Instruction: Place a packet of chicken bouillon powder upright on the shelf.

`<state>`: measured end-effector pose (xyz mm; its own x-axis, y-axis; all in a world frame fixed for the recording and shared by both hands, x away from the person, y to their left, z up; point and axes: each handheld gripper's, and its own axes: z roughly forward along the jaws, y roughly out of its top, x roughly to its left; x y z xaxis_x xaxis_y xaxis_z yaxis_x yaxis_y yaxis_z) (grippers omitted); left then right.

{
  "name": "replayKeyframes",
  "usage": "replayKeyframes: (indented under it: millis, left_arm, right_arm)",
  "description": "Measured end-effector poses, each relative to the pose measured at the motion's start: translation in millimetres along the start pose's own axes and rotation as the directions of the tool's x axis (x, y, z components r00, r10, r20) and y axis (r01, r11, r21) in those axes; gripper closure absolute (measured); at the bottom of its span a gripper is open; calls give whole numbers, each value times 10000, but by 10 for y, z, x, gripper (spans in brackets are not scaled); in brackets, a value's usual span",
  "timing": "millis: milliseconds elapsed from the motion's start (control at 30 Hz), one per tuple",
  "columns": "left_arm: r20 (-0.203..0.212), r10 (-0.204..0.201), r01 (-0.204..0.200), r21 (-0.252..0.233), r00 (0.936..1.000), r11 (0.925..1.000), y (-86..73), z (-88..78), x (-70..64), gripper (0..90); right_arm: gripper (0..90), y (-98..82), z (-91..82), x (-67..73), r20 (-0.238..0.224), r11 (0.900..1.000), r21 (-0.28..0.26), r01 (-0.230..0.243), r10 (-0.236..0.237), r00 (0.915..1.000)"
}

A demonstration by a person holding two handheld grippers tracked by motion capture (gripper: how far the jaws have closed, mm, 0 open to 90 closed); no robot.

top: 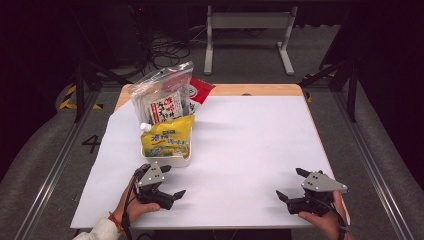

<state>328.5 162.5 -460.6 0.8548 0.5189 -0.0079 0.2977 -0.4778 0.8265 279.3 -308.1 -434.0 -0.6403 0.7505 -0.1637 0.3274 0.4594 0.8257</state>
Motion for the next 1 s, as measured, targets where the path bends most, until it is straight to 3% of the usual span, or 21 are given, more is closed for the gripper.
replayKeyframes:
  millis: [1000]
  left_arm:
    - [249,292,-294,104,9993,9995,17,15,-16,61]
  right_arm:
    - [50,2,5,15,130,9998,88,163,-164,9998]
